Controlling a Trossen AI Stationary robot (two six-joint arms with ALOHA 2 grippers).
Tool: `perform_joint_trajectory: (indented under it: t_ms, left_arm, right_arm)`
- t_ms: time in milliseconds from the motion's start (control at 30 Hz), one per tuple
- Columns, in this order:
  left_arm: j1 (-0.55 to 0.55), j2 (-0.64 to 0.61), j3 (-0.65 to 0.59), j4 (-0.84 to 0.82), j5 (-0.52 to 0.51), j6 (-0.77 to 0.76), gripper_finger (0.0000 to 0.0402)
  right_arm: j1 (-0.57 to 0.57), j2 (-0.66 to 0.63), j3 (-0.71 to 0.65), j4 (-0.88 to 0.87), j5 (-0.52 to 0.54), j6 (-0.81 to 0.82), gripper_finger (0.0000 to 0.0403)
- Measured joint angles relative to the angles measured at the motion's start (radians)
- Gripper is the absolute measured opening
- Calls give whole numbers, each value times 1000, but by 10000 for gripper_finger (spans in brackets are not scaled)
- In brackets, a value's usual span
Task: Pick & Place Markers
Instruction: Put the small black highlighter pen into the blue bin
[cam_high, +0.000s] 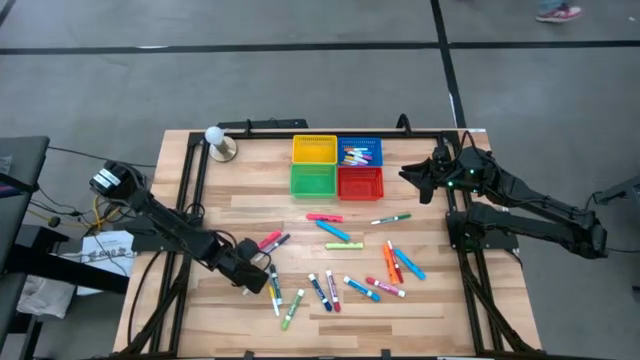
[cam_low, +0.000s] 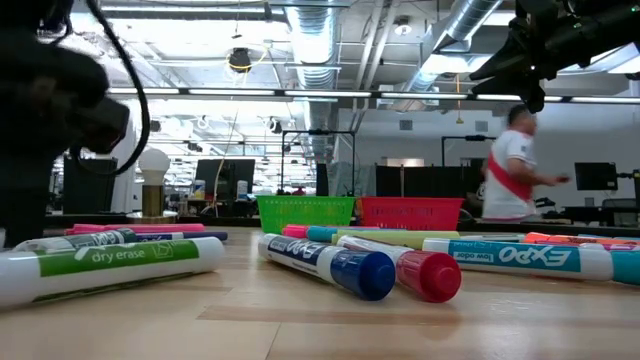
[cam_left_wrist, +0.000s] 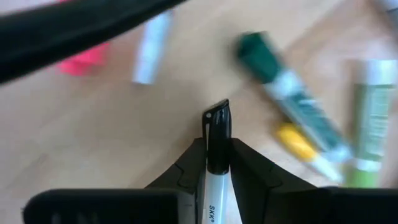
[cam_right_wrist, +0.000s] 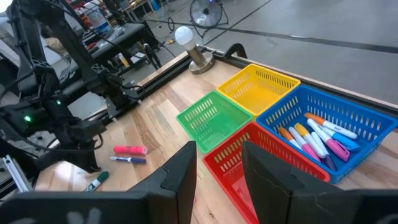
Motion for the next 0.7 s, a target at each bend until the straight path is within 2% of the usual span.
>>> perform_joint_trajectory:
  t_ms: [267,567,700]
  left_arm:
    - [0,-173,3,35,-47,0,59]
    - [12,-353,5,77,-320,30,68]
    - [70,-366,6,154,-350,98,65]
  right_arm:
    - [0,0,0,0,-2,52,118]
    - [0,0,0,3,-1,52,118]
    - [0,0,0,12,5,51,118]
